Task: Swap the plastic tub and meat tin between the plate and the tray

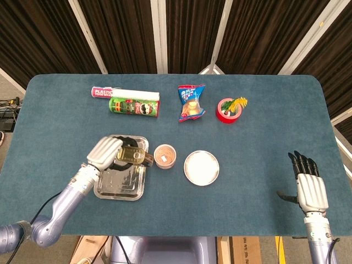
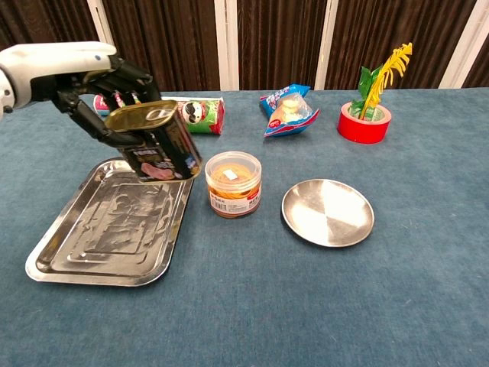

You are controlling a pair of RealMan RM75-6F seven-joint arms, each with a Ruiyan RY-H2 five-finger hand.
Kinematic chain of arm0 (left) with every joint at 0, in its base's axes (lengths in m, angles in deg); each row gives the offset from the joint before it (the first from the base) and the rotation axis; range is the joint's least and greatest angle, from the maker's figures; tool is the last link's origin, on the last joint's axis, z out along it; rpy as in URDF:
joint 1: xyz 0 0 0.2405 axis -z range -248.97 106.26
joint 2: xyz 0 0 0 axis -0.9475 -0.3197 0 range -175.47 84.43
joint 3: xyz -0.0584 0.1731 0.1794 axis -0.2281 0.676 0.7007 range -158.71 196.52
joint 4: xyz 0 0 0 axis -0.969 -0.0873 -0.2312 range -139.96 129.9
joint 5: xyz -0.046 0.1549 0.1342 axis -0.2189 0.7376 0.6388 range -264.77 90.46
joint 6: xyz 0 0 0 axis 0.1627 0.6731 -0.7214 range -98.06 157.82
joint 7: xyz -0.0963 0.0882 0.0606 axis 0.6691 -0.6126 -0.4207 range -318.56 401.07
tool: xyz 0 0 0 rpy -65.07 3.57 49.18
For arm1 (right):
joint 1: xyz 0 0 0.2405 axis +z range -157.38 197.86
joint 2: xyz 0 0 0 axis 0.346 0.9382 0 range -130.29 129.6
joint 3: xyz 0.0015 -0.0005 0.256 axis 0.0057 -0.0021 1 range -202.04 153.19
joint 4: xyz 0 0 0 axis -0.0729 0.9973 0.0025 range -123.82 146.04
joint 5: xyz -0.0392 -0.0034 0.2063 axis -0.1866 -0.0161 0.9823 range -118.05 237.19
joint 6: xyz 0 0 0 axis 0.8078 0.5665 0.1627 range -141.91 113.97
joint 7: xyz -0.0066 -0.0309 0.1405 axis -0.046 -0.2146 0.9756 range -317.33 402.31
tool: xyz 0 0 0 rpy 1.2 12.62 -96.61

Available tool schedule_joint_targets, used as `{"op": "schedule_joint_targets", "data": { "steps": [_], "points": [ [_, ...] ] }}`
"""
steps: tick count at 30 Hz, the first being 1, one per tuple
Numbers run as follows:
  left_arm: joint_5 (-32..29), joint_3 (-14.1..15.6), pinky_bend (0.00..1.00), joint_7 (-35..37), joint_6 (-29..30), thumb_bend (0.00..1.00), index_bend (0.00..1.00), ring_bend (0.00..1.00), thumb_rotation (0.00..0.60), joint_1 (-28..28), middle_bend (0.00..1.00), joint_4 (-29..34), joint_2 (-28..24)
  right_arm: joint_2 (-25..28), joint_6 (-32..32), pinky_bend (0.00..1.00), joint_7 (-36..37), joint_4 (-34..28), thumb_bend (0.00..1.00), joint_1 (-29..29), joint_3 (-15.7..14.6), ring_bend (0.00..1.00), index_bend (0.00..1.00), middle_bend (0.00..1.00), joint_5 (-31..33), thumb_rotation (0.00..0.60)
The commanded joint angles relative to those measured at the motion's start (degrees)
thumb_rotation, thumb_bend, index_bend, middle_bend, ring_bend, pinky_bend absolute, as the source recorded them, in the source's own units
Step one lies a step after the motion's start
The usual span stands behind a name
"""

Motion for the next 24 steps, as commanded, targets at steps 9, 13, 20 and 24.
{"op": "schedule_joint_targets", "data": {
  "steps": [9,13,20,24],
  "points": [
    [-15.93,0.17,0.43,-23.72,10.25,0.55,0.46,0.39,0.600,7.36,0.46,10.01,9.87,1.52,0.71,0.00,2.38,-0.25,0.00,-1.11,0.79,0.00,0.00,0.00,-0.57,0.600],
    [-16.99,0.43,0.44,-25.13,13.75,0.55,0.46,0.39,0.600,7.78,0.46,8.13,14.70,1.87,0.29,0.00,3.45,0.10,0.00,-1.21,1.06,0.00,0.00,0.00,-0.63,0.600],
    [-18.82,1.28,0.44,-28.31,15.80,0.55,0.46,0.39,0.600,9.21,0.45,5.39,20.51,1.83,0.09,0.00,3.57,0.25,0.00,-1.38,1.39,0.00,0.00,0.00,-0.86,0.600],
    [-19.89,1.87,0.44,-29.92,16.24,0.54,0.46,0.39,0.600,9.69,0.44,3.90,22.10,1.89,-0.06,0.00,3.71,0.42,0.00,-1.50,1.62,0.00,0.00,0.00,-0.64,0.600]
  ]
}}
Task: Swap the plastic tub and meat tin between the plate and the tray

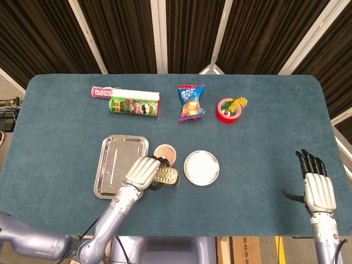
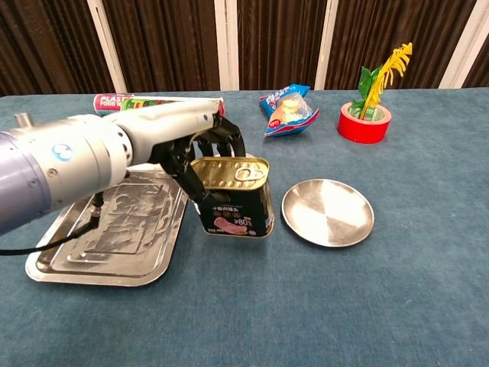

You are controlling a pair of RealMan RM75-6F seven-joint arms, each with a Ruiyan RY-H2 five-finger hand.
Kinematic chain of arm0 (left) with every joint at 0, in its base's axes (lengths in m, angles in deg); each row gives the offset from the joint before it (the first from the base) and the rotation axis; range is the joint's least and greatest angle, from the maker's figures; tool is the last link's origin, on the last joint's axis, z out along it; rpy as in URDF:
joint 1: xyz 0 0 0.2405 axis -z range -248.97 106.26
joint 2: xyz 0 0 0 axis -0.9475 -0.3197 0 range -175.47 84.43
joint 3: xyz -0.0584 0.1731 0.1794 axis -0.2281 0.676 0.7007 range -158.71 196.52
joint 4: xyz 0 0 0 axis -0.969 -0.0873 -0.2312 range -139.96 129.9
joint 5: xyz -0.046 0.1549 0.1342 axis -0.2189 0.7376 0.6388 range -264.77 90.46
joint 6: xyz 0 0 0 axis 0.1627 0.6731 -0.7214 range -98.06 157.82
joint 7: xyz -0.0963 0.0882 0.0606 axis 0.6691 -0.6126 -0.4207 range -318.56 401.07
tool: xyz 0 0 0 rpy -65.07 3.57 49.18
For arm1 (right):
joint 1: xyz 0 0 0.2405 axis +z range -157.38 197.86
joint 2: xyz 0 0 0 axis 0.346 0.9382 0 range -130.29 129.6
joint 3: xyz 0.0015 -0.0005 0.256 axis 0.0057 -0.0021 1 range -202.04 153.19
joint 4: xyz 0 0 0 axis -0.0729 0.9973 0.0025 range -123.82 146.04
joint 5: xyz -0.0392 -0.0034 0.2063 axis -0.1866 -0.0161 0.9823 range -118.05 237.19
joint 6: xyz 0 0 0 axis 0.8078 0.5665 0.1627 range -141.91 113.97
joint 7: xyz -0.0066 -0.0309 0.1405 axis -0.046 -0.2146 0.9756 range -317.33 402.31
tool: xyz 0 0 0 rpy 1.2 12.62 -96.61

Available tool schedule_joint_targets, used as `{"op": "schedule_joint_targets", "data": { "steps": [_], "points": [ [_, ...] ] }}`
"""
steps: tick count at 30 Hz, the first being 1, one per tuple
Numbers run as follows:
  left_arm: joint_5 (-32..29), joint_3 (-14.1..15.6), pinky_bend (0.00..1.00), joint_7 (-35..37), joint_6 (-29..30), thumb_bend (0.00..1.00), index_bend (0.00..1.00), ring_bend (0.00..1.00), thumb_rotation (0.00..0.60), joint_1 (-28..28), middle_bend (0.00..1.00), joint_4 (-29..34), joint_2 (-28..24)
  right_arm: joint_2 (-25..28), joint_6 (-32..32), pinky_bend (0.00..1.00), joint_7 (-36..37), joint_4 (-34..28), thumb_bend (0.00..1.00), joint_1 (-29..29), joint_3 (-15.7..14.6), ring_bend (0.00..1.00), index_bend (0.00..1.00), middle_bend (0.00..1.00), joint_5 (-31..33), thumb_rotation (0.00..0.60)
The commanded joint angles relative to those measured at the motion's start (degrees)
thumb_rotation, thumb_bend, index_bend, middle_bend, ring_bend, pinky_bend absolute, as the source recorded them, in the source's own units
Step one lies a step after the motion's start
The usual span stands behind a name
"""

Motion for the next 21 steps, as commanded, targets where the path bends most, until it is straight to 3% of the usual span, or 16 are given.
{"op": "schedule_joint_targets", "data": {
  "steps": [1,11,21],
  "points": [
    [-0.92,0.52,0.44,-0.90,0.56,0.54,0.46,0.39,0.600,0.31,0.44,-1.18,1.18,0.07,-0.09,0.00,0.18,0.13,0.00,-0.10,0.18,0.00,0.00,0.00,0.19,0.600],
    [-2.93,0.94,0.42,-1.60,-0.26,0.50,0.43,0.36,0.600,0.51,0.40,-2.90,2.16,0.07,-0.39,0.00,0.40,0.37,0.00,-0.29,0.59,0.00,0.00,0.00,0.30,0.600],
    [-5.26,0.99,0.37,-1.29,-3.12,0.13,0.36,0.23,0.600,0.97,0.26,-0.67,-0.03,0.09,-0.57,0.00,0.03,0.25,0.00,-0.49,0.84,0.00,0.00,0.00,0.50,0.600]
  ]
}}
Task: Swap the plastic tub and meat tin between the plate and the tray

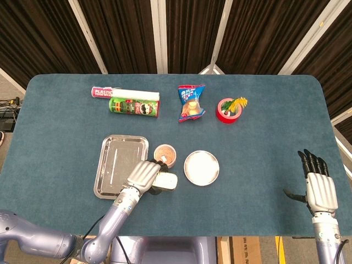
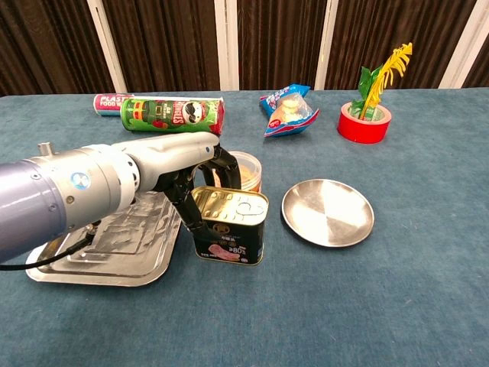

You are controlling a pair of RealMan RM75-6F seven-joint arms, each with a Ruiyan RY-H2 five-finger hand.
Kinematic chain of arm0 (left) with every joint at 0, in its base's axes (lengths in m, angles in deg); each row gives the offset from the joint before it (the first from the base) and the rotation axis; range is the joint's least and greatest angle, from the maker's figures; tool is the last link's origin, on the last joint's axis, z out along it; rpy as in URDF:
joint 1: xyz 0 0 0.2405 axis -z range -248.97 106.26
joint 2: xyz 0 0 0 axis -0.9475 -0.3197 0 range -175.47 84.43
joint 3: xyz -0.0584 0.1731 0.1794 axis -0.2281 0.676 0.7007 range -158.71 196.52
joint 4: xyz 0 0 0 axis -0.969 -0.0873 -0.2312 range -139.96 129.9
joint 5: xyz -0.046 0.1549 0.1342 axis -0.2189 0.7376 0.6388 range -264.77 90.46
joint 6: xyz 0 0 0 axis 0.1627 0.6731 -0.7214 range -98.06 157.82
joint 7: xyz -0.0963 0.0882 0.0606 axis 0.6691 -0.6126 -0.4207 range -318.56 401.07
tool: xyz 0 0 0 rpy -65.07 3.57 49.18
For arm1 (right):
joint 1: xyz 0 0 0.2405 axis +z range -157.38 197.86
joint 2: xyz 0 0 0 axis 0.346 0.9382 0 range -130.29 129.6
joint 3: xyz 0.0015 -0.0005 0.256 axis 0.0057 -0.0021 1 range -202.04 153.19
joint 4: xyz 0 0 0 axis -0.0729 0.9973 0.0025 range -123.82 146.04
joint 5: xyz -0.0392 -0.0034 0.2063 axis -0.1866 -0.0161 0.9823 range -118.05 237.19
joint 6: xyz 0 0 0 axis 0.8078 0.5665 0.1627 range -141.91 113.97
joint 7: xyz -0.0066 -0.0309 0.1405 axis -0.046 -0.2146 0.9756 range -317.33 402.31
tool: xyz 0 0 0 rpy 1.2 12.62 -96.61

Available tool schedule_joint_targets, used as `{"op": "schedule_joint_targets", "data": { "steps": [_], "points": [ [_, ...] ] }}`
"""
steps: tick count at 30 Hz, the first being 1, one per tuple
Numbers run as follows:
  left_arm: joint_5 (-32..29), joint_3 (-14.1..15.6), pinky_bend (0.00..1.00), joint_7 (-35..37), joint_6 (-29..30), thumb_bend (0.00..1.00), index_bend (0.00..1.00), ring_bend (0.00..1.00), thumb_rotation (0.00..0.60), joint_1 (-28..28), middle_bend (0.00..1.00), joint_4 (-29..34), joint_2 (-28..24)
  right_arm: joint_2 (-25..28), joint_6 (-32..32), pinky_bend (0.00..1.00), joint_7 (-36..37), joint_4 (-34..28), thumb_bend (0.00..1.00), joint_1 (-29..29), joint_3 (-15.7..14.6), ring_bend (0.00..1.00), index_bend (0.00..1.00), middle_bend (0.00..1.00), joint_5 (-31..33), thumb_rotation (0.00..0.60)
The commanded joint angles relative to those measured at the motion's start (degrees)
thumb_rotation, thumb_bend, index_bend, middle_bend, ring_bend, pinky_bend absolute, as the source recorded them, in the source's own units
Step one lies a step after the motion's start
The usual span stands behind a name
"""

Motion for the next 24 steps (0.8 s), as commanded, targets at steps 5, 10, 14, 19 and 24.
{"op": "schedule_joint_targets", "data": {
  "steps": [5,10,14,19,24],
  "points": [
    [-0.54,0.14,0.37,-1.29,0.21,0.07,0.34,0.19,0.600,0.45,0.22,4.37,-2.84,0.06,-0.20,0.00,-0.44,-0.20,0.00,-0.08,0.15,0.00,0.00,0.00,0.32,0.600],
    [0.44,-0.17,0.37,-1.64,2.01,0.07,0.33,0.19,0.600,0.29,0.22,8.73,-5.11,0.22,-0.24,0.00,-0.75,-0.52,0.00,-0.25,0.33,0.00,0.00,0.00,0.82,0.600],
    [6.32,-0.27,0.37,-2.77,8.32,0.07,0.33,0.19,0.600,-0.89,0.23,10.91,-5.71,0.26,-0.23,0.00,-0.85,-0.57,0.00,-0.33,0.51,0.00,0.00,0.00,1.06,0.600],
    [16.89,-0.66,0.33,-1.85,16.62,0.07,0.33,0.19,0.600,-2.73,0.22,7.29,-2.18,0.12,-0.70,0.00,-1.04,-0.50,0.00,-0.23,0.57,0.00,0.00,0.00,1.33,0.600],
    [14.81,-2.99,0.19,4.15,11.86,0.06,0.31,0.08,0.600,-2.68,0.13,2.18,-1.14,-0.06,-1.01,0.00,-1.36,-0.42,0.00,-0.13,0.60,0.00,0.00,0.00,1.48,0.600]
  ]
}}
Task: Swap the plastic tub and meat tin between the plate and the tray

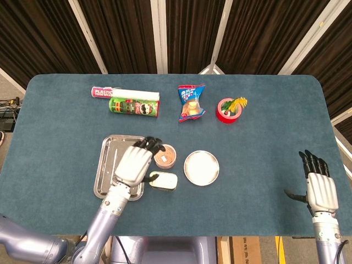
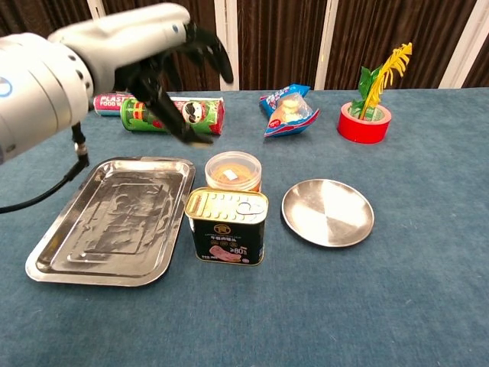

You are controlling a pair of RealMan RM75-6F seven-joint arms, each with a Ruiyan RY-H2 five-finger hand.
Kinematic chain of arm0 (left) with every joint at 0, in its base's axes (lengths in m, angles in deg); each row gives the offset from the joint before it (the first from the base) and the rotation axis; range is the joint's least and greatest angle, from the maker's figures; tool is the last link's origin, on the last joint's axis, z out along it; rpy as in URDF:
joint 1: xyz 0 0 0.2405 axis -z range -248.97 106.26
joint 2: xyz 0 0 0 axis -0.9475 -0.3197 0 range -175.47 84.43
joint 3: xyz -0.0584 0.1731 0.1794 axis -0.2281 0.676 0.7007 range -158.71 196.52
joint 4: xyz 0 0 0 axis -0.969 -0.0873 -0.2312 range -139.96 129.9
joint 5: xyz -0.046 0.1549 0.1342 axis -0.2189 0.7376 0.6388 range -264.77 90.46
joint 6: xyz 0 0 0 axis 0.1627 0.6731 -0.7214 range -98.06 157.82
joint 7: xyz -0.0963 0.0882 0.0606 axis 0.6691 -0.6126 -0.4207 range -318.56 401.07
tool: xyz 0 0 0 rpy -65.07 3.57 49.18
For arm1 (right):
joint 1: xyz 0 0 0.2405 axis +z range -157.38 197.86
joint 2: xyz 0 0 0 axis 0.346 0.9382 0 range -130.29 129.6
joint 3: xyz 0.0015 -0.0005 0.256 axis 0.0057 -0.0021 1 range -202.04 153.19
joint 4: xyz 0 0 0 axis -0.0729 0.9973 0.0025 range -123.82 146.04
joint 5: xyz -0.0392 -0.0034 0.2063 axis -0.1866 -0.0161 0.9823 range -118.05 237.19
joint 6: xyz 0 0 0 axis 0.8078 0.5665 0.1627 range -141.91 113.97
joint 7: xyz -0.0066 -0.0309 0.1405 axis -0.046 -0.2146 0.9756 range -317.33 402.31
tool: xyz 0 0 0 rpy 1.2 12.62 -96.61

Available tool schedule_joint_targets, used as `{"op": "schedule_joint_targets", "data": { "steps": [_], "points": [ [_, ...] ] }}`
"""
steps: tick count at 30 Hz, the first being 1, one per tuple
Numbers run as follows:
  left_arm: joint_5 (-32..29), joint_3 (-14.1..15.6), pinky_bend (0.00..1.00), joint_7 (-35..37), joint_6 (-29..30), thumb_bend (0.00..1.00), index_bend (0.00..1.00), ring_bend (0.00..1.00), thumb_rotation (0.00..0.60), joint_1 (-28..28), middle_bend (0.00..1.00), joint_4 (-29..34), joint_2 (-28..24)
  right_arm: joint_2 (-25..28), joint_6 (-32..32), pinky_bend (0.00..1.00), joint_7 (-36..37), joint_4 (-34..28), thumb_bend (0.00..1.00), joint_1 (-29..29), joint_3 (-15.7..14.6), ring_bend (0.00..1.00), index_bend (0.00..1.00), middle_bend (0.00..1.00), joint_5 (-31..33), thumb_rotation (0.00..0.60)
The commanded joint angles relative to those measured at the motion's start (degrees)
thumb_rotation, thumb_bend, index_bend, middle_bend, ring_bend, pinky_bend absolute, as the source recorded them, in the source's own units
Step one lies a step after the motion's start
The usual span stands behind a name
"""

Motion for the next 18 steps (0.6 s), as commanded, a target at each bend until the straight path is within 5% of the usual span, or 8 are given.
{"op": "schedule_joint_targets", "data": {
  "steps": [1,8,18],
  "points": [
    [-3.91,-2.81,0.17,5.83,-5.63,0.05,0.29,0.05,0.600,-0.26,0.11,-5.12,1.39,-0.11,-0.09,0.00,-0.19,0.09,0.00,0.05,0.07,0.00,0.00,0.00,0.14,0.600],
    [-12.62,-7.08,0.08,11.86,-16.43,0.00,0.22,0.00,0.600,1.91,0.01,-13.41,1.98,-0.33,-0.84,0.00,-0.24,0.66,0.00,0.24,0.37,0.00,0.00,0.00,1.03,0.600],
    [-14.31,-7.34,0.06,17.98,-24.32,0.00,0.21,0.00,0.600,3.40,0.00,-23.08,4.67,-0.61,-1.76,0.00,0.06,1.44,0.00,0.57,0.50,0.00,0.00,0.00,1.36,0.600]
  ]
}}
